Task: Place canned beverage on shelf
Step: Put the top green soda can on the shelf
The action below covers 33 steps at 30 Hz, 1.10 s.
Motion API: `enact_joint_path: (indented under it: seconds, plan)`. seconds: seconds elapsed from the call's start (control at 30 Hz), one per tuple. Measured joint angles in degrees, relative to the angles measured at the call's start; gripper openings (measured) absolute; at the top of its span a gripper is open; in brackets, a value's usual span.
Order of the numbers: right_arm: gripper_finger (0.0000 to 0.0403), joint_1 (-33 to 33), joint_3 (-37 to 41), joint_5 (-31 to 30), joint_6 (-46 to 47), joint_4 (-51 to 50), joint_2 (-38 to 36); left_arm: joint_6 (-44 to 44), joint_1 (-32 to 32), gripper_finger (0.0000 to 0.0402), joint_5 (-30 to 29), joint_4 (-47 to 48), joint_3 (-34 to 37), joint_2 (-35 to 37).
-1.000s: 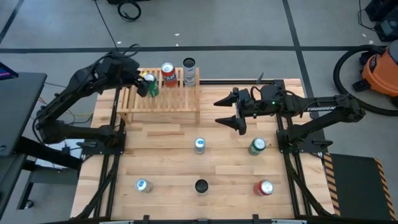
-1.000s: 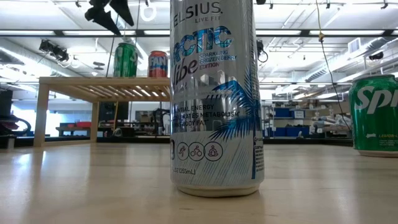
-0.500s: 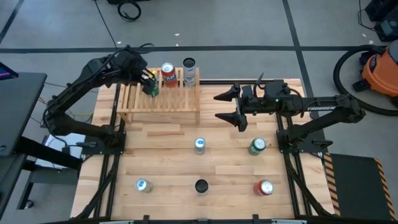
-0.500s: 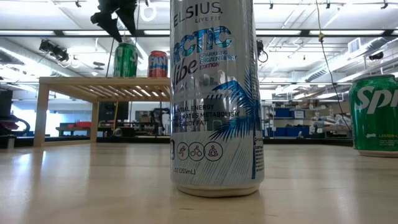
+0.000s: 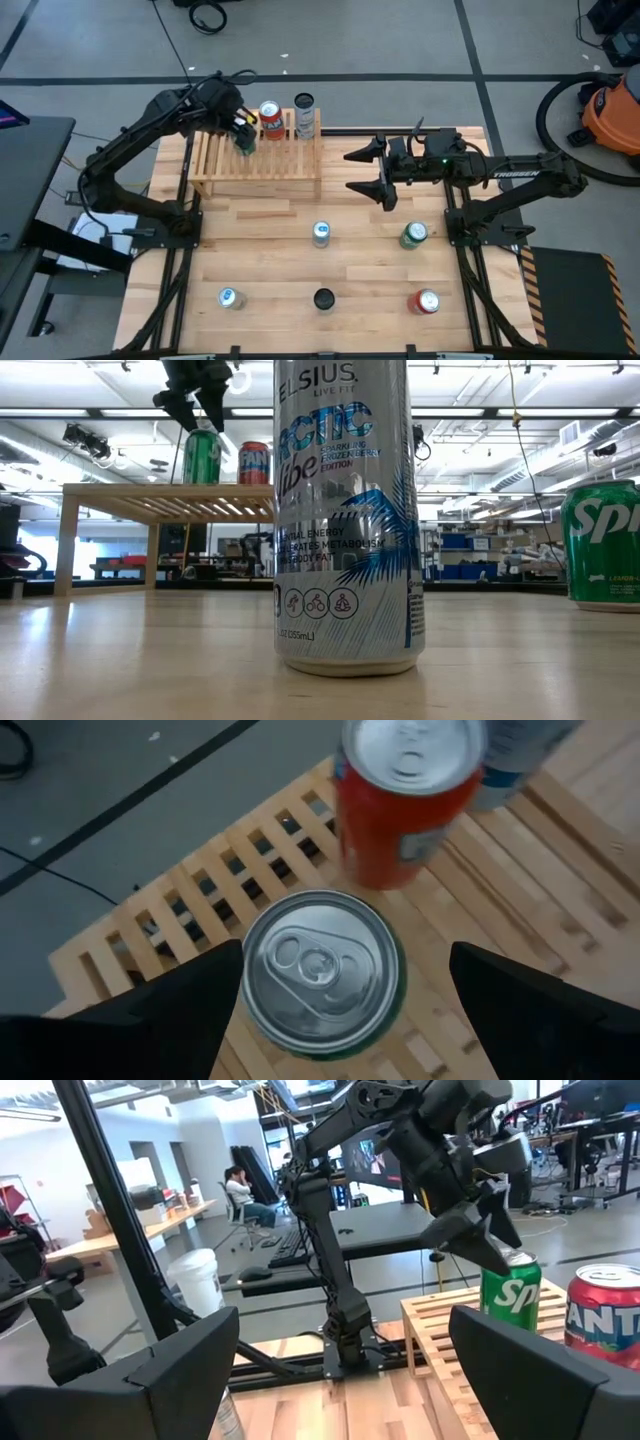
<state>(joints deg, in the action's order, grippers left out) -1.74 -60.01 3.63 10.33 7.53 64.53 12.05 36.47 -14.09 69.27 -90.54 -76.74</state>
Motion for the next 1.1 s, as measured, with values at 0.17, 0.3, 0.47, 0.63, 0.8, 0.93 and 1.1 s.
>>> enact_joint_path:
  seconds: [0.17,0.3,0.47,0.63,0.8,0.93,1.1]
  plan:
    - [0.0372,0.0,0.0,0.3,0.0,-0.4,0.0,0.0,2.4,0.0366,0.0,0.4,0.0,-0.1]
    - [0.0372,0.0,0.0,0.4,-0.3,-0.5,0.0,0.2,2.1,0.0366,0.8,0.7,0.1,-0.1]
    - [0.0372,0.0,0.0,-0.2,-3.0,-0.5,0.0,-0.7,1.8,0.0366,0.9,0.5,0.1,-0.1]
    - [0.0372,0.0,0.0,-0.5,-3.0,-1.0,0.0,-0.6,1.8,0.0366,0.9,0.5,0.1,-0.1]
    - [0.0372,0.0,0.0,-0.6,-3.0,-1.5,0.0,-0.6,1.2,0.0366,1.5,0.5,0.1,0.2]
    - [0.0372,0.0,0.0,-0.6,-3.0,-1.6,0.0,-0.5,-0.5,0.0366,2.0,0.3,0.0,0.4]
    - [0.0372,0.0,0.0,-0.6,-3.0,-1.6,0.0,-0.2,-2.6,0.0366,2.5,1.1,-2.8,0.2]
